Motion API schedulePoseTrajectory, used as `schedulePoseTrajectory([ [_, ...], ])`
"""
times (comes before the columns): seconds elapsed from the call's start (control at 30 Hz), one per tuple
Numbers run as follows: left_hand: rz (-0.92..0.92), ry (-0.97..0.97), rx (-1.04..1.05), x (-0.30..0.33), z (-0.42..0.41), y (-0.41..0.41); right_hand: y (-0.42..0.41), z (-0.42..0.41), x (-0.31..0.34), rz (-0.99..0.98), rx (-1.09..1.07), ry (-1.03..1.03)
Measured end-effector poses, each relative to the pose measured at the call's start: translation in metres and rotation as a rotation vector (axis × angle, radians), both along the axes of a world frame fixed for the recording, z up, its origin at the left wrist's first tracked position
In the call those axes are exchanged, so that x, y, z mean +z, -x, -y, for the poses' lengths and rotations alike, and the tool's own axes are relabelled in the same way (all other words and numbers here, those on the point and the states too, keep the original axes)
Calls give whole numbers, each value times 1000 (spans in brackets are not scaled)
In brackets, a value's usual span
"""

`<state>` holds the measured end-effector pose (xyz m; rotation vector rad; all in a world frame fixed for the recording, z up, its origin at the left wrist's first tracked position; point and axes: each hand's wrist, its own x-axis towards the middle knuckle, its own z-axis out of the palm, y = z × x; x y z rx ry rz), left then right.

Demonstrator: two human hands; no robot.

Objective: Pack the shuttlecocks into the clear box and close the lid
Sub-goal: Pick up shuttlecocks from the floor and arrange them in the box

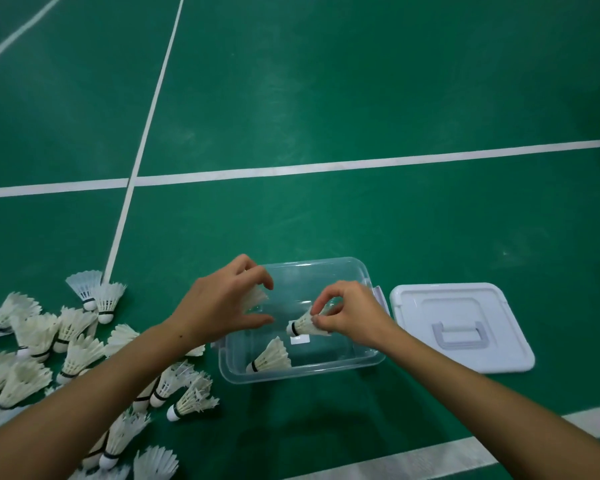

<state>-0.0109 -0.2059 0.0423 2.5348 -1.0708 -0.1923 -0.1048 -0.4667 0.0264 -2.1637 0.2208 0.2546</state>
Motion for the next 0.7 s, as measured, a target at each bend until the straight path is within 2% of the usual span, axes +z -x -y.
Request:
schedulePoseTrajectory([
  [0.13,-51,122,-30,-7,-4,8,-8,-15,-22,-141,130,73],
  [0.27,-51,207,-4,-12,-12,10,-17,-25,-33,-203,240,103],
  [0.5,-42,253,5,-16,-21,11,-20,-31,-51,-331,223,-113],
  [0.7,-64,240,-15,-18,-19,12,-21,-28,-51,-377,247,-142],
])
